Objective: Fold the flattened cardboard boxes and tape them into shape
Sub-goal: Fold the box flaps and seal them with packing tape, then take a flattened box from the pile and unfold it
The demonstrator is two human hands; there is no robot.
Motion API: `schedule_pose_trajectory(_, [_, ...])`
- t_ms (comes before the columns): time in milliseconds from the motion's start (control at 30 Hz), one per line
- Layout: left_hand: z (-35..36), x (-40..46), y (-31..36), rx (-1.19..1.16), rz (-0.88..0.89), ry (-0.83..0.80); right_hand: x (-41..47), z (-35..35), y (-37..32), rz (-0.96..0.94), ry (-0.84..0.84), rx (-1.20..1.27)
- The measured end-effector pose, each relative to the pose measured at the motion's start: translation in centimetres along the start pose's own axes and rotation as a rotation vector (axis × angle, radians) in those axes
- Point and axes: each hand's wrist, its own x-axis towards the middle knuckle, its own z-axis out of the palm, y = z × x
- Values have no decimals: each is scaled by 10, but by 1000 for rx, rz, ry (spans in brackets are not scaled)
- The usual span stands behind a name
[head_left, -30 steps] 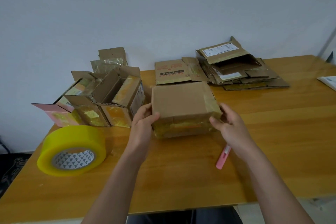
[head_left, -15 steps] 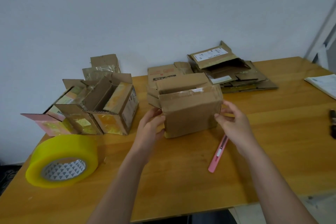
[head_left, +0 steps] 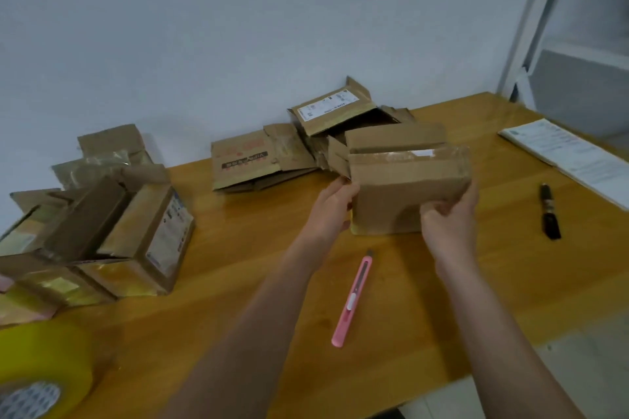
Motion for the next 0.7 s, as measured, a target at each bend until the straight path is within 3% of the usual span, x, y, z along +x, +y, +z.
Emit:
schedule_pose_trajectory(100, [15, 22, 4, 35, -81, -159, 3, 1, 2, 15, -29, 87])
schedule_pose_trajectory(167, [17, 36, 2, 74, -88, -170, 1, 5, 3, 9, -55, 96])
schedule_pose_trajectory(300, [-4, 49, -7, 193, 59, 111, -9, 19, 3, -102, -141, -52])
schedule_pose_trajectory(467, [-74, 47, -31, 656, 216, 474, -18, 61, -2, -264, -452, -315])
schedule_pose_trajectory(600, [-133, 59, -40, 911, 271, 592, -4, 105, -3, -410, -606, -587])
schedule_pose_trajectory(700, [-162, 71, -41, 1123, 241, 558, 7, 132, 2, -459, -683, -887])
